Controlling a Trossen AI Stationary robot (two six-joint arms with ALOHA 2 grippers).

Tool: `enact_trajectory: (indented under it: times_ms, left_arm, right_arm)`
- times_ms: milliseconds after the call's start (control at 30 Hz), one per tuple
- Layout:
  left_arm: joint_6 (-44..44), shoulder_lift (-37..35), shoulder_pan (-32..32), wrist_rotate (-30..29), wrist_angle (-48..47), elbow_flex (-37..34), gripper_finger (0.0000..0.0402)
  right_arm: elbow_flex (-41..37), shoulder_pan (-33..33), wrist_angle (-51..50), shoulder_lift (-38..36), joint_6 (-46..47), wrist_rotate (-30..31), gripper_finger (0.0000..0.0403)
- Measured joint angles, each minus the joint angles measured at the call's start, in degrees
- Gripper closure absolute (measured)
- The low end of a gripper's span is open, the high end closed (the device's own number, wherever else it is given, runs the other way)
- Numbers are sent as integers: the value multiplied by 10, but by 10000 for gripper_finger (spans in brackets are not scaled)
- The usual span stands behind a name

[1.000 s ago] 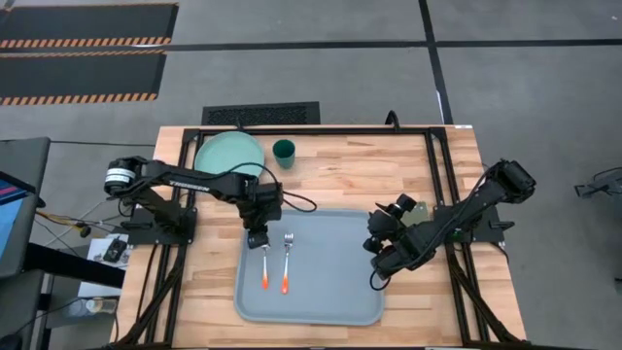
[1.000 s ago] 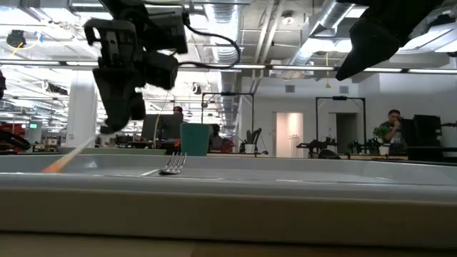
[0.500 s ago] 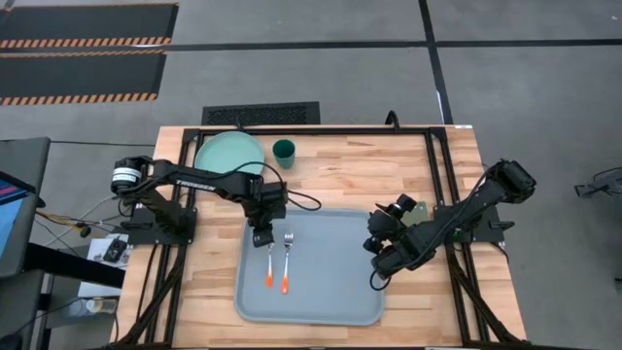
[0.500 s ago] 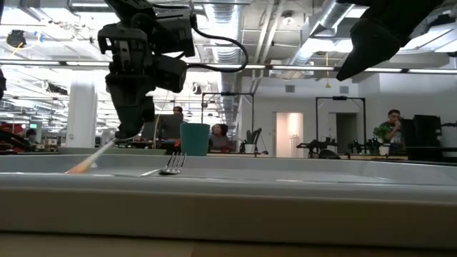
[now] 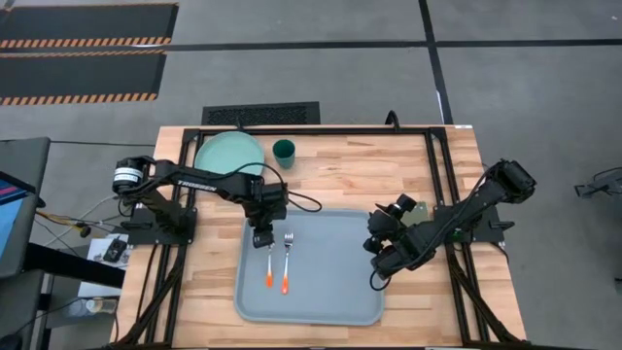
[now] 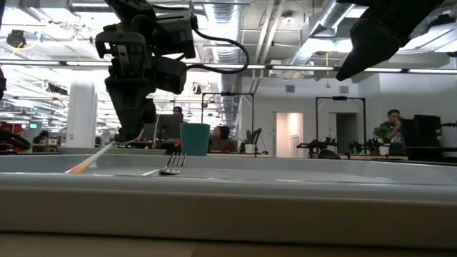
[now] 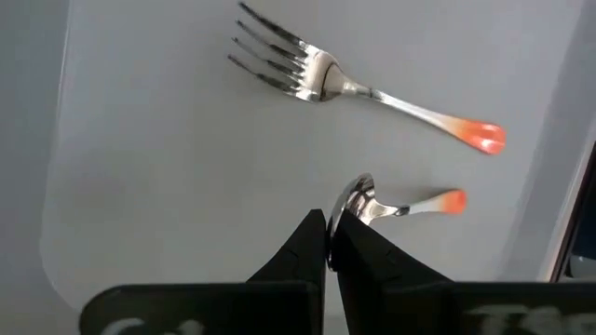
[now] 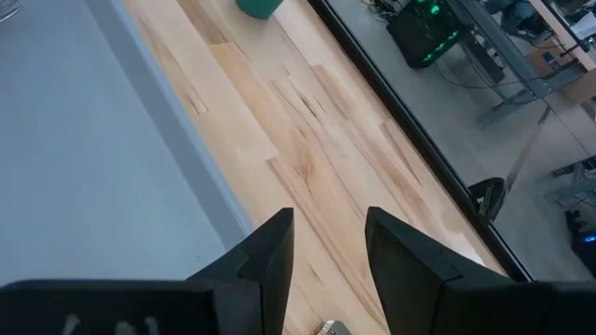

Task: Pick and place plate/cup/fork/spoon on tray
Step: Put the orange spoon to the left of orange fork on the blue serving tray

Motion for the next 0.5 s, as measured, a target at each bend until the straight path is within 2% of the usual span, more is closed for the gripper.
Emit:
enact_trajectory:
  times_ms: [267,500]
  left_arm:
    - [8,4,-1,-16,-5,-2,401]
    - [15,28,0,-7,-5,-1,401]
  right_arm:
    - [0,0,0,0,0,0,244]
    - [0,0,0,0,1,-7,244]
